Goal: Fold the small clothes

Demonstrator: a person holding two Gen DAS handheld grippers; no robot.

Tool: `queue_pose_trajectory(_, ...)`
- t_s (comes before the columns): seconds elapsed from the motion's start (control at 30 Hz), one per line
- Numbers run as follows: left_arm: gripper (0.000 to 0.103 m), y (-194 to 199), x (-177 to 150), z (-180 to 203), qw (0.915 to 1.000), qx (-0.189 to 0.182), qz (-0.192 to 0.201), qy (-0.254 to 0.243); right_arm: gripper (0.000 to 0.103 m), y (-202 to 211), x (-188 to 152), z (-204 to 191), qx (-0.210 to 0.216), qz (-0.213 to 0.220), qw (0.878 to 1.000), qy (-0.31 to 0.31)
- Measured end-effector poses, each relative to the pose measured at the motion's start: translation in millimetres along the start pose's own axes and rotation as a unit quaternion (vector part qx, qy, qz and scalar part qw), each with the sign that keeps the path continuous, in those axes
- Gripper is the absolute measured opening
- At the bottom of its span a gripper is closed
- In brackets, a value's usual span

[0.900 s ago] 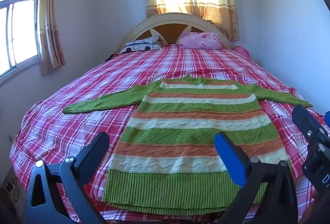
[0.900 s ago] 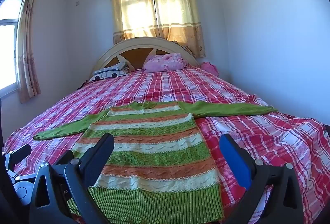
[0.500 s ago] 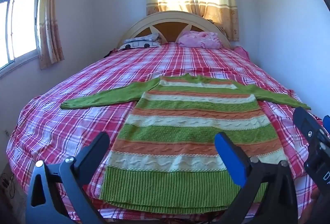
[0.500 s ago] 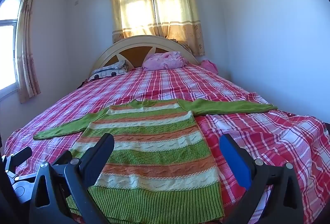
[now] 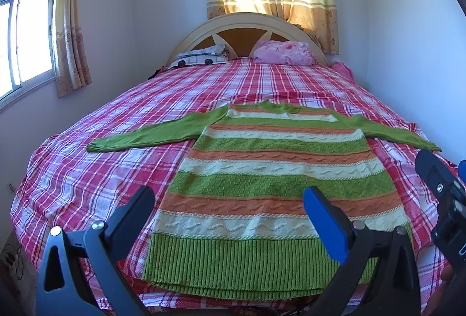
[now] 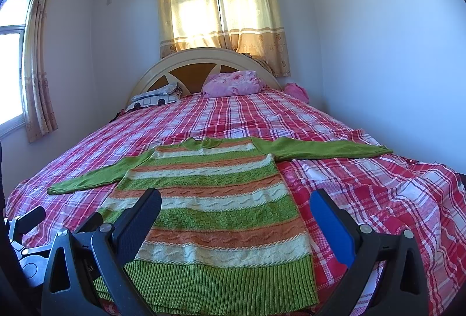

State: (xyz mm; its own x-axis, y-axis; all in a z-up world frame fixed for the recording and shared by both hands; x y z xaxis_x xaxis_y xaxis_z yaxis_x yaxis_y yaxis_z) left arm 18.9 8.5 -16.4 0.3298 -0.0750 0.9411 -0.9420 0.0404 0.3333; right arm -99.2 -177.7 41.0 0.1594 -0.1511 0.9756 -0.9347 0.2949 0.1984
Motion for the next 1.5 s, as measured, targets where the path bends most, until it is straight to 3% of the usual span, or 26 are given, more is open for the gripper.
queue_pose_trajectory(1.5, 0.103, -1.3, -4.3, 0.0, 0.9999, 0.002, -0.001, -0.01, 0.102, -6.9, -5.5, -2.1, -0.006, -0.019, 1.0, -0.002)
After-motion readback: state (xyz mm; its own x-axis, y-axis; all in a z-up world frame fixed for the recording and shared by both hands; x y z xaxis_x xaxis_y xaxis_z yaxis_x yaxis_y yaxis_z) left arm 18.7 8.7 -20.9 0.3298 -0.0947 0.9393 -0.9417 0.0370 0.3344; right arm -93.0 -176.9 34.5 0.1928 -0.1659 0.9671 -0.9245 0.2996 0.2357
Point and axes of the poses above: each gripper's, at about its wrist camera, not at the fingertips, and y roughly against the way its jaws point, z to its right, x to its top, the point moved 2 cm from there along -y, roughly the way its jaws point, and after that the axes turned 11 degrees about z, right-handed, at the moved point
